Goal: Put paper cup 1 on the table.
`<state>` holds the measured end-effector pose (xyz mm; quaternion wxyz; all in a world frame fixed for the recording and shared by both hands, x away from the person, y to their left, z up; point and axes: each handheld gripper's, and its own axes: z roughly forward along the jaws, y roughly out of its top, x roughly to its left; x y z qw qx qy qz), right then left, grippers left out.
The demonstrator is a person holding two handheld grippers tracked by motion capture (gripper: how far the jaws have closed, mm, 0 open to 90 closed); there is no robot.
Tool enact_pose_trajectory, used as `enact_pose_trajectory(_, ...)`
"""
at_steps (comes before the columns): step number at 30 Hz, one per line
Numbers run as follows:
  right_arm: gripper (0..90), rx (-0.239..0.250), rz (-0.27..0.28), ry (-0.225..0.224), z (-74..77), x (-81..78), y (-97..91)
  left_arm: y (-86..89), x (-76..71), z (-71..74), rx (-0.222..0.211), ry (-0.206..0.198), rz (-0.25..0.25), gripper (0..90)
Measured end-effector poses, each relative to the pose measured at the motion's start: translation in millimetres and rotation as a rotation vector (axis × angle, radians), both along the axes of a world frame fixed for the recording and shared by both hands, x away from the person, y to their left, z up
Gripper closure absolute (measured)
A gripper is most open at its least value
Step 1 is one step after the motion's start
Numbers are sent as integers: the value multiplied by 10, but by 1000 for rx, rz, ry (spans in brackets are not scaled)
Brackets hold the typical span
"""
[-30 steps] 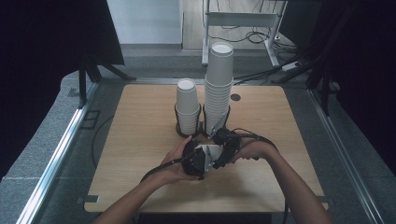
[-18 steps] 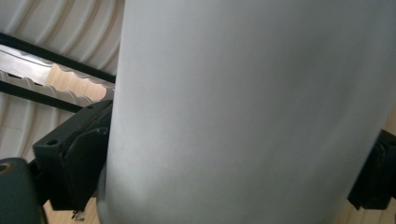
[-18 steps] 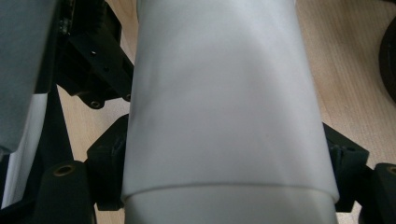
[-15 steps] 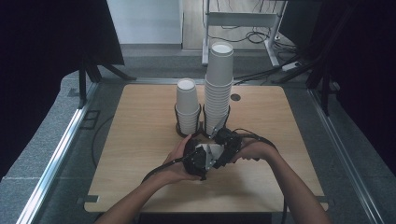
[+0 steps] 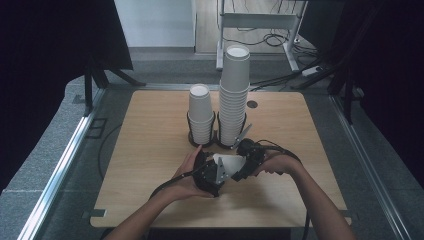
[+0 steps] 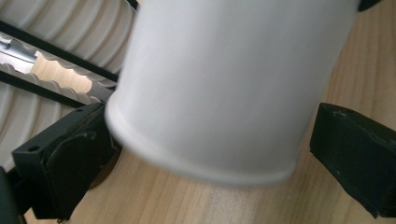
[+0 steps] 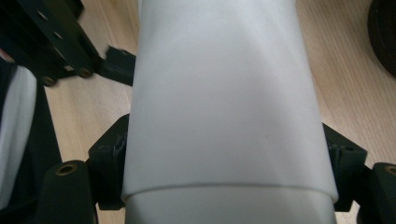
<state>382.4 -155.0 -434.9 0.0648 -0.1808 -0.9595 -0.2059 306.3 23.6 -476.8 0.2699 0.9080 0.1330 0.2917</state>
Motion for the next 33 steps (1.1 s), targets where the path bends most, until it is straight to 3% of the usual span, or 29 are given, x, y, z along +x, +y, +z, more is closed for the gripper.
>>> enact_pose_trajectory(2, 231, 7, -4, 1, -12, 6, -31, 25, 1, 3, -15, -2, 13, 27)
enact_pose_trajectory(8, 230, 23, -39, -20, 4, 19, -119, 163, 22, -18, -68, 60, 50, 158)
enact_pose_trajectory(17, 229, 60, -83, -47, 37, 45, -243, 296, 19, -85, -124, 130, 87, 142)
enact_pose_trajectory(20, 229, 87, -95, -58, 51, 39, -263, 327, 30, -116, -126, 154, 107, 124)
enact_pose_trajectory(24, 228, 126, -94, -78, 52, 10, -269, 387, 27, -120, -201, 214, 114, 112)
enact_pose_trajectory(33, 227, 256, -150, -130, 23, -39, -278, 495, 75, -165, -275, 265, 168, 113)
